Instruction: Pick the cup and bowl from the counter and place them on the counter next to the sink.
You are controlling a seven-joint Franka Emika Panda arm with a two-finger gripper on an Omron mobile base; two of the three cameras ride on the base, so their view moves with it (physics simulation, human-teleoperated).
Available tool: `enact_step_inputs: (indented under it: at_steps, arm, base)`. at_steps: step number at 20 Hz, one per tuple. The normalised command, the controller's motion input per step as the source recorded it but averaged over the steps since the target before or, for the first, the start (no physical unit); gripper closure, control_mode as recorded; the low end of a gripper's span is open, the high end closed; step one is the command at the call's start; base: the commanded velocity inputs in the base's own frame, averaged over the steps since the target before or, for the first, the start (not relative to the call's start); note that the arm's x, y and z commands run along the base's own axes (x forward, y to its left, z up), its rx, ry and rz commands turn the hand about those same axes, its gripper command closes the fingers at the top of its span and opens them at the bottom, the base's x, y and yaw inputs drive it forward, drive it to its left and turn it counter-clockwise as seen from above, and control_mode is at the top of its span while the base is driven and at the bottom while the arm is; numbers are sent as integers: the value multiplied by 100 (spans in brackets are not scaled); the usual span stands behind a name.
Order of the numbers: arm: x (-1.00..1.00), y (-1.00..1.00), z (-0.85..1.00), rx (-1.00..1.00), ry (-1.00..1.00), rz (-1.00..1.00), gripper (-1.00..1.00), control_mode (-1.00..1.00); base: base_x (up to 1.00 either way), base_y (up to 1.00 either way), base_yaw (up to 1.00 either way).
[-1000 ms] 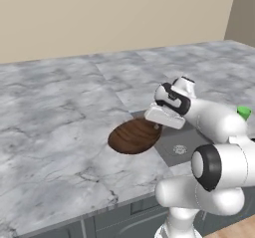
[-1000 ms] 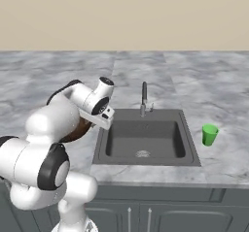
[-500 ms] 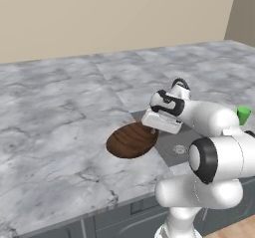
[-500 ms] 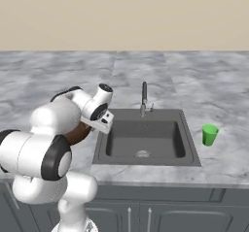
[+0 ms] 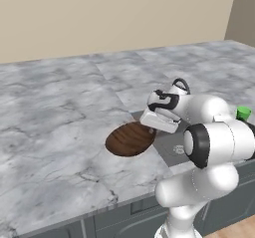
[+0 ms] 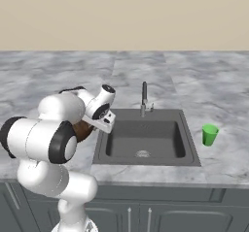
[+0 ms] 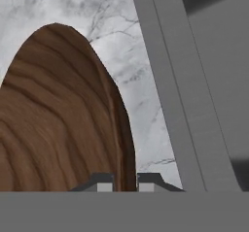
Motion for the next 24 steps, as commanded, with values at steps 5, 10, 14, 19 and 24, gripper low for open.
enact_step_inputs:
  at_steps: [5, 10, 14, 19, 24]
  arm:
    - [4, 0, -23, 0, 2, 0, 100, -100]
    - [3, 0, -31, 0, 0, 0, 100, -100]
    - [0, 0, -5, 0, 0, 0, 100, -100]
    - [0, 0, 0, 0, 0, 0, -100, -100]
    - [-11, 0, 21, -3, -1, 0, -100, -100]
  base:
    - [0, 0, 0]
    - [0, 0, 0]
    - [0, 0, 0]
    - [0, 0, 0]
    - [0, 0, 0]
